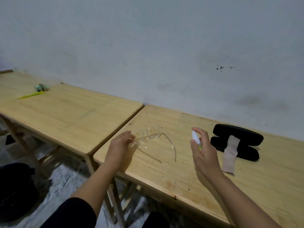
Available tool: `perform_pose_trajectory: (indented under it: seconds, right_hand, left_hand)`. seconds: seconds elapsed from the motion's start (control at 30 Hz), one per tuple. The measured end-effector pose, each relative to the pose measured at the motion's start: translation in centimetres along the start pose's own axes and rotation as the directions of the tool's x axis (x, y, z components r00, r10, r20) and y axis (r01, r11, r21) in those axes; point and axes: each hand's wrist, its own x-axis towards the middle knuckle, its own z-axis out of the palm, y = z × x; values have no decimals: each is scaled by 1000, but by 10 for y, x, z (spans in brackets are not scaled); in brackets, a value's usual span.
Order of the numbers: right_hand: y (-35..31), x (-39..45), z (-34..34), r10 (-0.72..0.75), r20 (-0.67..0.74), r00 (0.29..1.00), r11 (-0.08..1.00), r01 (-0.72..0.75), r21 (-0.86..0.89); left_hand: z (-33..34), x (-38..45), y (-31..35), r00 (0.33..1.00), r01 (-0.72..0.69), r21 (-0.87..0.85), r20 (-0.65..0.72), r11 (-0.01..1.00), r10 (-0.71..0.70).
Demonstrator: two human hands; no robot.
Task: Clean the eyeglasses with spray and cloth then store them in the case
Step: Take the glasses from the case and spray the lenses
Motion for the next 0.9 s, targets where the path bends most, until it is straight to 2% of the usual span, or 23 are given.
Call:
perform_pose_trajectory:
  seconds: [0.17, 0.27, 0.43, 0.6, 0.9]
  right_hand:
    - [3, -2, -9, -1, -17, 1000, 998, 2, 60]
    - [6, -8, -17, 12, -28, 1000, 998, -11, 69]
    - [10, -12, -28, 21, -33, 999, 1000, -21, -3]
    - [19, -2, -39, 57, -30, 998, 981, -62, -186]
    - [26, 13, -57, 99, -40, 994, 945, -107, -308]
  left_hand:
    - [14, 11, 17, 979, 88, -74, -178, 993, -100]
    - [27, 17, 30, 960, 124, -209, -222, 970, -171]
    - [49, 13, 61, 977, 85, -287, -163, 954, -136]
    - [65, 9, 92, 990, 46, -342, -108, 938, -88]
    - [76, 4, 118, 998, -19, -367, -60, 930, -4]
